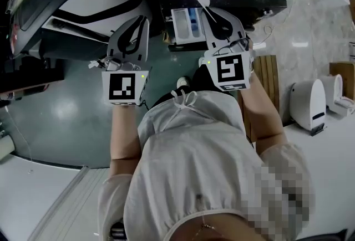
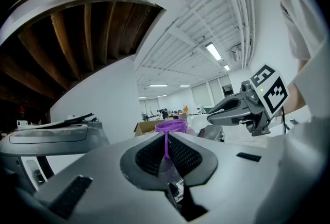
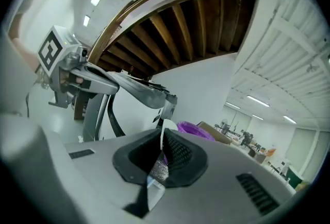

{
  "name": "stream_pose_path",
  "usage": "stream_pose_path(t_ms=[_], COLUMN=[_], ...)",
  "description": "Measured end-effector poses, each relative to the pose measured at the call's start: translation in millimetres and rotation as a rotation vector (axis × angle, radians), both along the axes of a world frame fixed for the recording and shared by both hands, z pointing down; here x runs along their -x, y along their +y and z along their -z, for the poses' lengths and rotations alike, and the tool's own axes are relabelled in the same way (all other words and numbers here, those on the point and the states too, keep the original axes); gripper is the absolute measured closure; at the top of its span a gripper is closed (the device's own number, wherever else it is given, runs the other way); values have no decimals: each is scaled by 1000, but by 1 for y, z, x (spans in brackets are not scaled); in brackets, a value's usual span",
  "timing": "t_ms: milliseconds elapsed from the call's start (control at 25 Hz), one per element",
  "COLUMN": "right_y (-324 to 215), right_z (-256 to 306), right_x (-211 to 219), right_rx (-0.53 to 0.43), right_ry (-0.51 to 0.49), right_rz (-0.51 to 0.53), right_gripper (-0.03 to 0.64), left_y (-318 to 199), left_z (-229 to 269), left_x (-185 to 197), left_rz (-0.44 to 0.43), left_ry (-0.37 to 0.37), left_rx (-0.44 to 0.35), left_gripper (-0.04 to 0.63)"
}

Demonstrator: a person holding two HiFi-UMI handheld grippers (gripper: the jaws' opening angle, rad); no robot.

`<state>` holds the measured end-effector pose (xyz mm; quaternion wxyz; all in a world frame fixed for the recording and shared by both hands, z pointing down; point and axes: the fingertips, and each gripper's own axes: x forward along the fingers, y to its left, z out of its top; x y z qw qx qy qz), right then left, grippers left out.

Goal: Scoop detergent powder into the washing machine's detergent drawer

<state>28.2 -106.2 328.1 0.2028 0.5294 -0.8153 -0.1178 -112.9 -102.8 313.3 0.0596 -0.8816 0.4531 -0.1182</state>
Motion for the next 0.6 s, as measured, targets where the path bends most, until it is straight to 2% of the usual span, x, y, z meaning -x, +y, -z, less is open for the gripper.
stream_pose_path(t_ms=[200, 320, 600], right_y=[11, 15, 18], right_z=[21, 25, 25], right_x=[-11, -19, -33], right_rx=[-28, -28, -19], right_ry=[-159, -246, -302], right_rz=[6, -2, -18], right_gripper=[605, 606, 607], left_y=[-1, -1, 2], left_z=[25, 33, 41], left_x=[0, 2, 6], left_rz=[7, 18, 40], left_ry=[52, 65, 71], left_rx=[-87, -98, -98], left_gripper=[561, 561, 561])
